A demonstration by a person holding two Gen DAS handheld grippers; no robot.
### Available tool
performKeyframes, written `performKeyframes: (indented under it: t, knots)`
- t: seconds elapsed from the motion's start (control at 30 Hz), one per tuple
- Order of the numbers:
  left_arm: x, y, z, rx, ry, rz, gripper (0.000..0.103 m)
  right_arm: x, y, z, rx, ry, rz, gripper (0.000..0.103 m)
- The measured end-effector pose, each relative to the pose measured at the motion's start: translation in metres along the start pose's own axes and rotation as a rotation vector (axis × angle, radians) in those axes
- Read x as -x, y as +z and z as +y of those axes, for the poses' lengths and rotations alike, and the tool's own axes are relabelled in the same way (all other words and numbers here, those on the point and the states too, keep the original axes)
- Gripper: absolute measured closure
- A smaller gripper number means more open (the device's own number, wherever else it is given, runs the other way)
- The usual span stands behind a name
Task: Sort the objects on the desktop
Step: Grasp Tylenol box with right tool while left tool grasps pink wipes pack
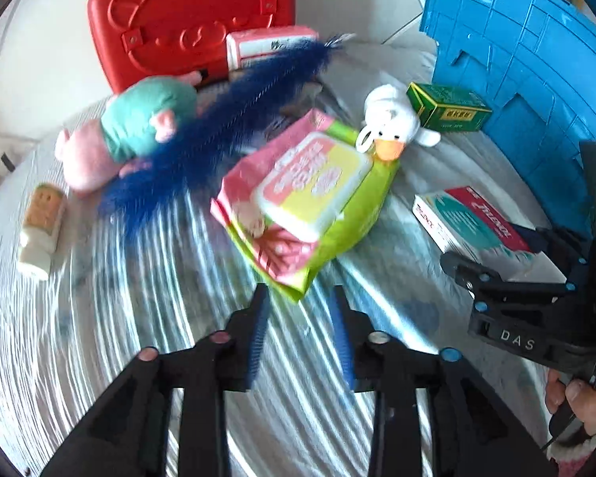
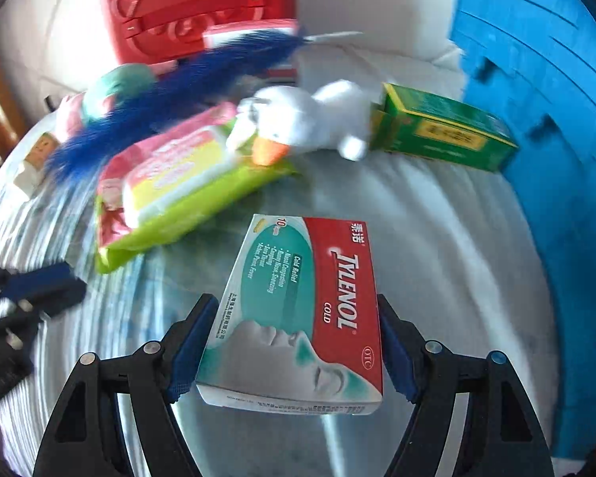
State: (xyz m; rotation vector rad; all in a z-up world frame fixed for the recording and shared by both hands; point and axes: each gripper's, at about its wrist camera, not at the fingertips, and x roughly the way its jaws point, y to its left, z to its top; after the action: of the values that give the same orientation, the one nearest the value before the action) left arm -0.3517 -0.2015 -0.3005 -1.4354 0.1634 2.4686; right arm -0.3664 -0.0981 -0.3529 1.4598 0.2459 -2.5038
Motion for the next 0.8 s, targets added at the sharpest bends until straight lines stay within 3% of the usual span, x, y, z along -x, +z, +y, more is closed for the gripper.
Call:
performKeyframes:
  t: [0.03, 0.07, 0.17, 0.3, 0.37, 0.43, 0.5, 0.6, 0.73, 0.8]
  knots:
    - [0.000, 0.008, -0.001, -0.025, 0.000, -0.014, 0.033, 0.001, -0.001, -0.008, -0.017, -0.025, 0.007, 0.026]
    - [-0.002, 0.017, -0.002, -0.056, 0.013, -0.024, 0.028, 0.008, -0.007, -0.010, -0.031, -0.035, 0.010, 0.026]
    - [-0.018, 0.040, -0.006, -0.168, 0.020, -0.019, 0.026, 0.010, -0.006, -0.026, -0.079, -0.044, 0.015, 0.026]
    - [-0.063, 0.064, -0.015, -0.281, 0.033, 0.073, 0.026, 0.004, -0.010, -0.034, -0.149, -0.048, 0.019, 0.026]
    - [-0.073, 0.066, -0.016, -0.299, 0.005, 0.080, 0.019, 0.004, -0.013, -0.037, -0.184, -0.061, 0.034, 0.012]
    - [-0.078, 0.068, -0.018, -0.311, -0.022, 0.073, 0.006, 0.004, -0.017, -0.038, -0.212, -0.072, 0.040, 0.006]
    - [-0.086, 0.068, -0.024, -0.342, -0.023, 0.070, 0.000, 0.005, -0.020, -0.038, -0.237, -0.090, 0.043, 0.006]
    - [-0.093, 0.065, -0.035, -0.388, 0.032, 0.036, 0.000, 0.004, -0.019, -0.038, -0.257, -0.100, 0.051, 0.006]
    - [-0.092, 0.065, -0.031, -0.354, 0.022, 0.030, 0.001, -0.003, -0.018, -0.034, -0.269, -0.113, 0.060, 0.007]
    - [-0.085, 0.061, -0.029, -0.333, 0.050, 0.007, 0.014, -0.008, -0.017, -0.033, -0.274, -0.109, 0.071, 0.025]
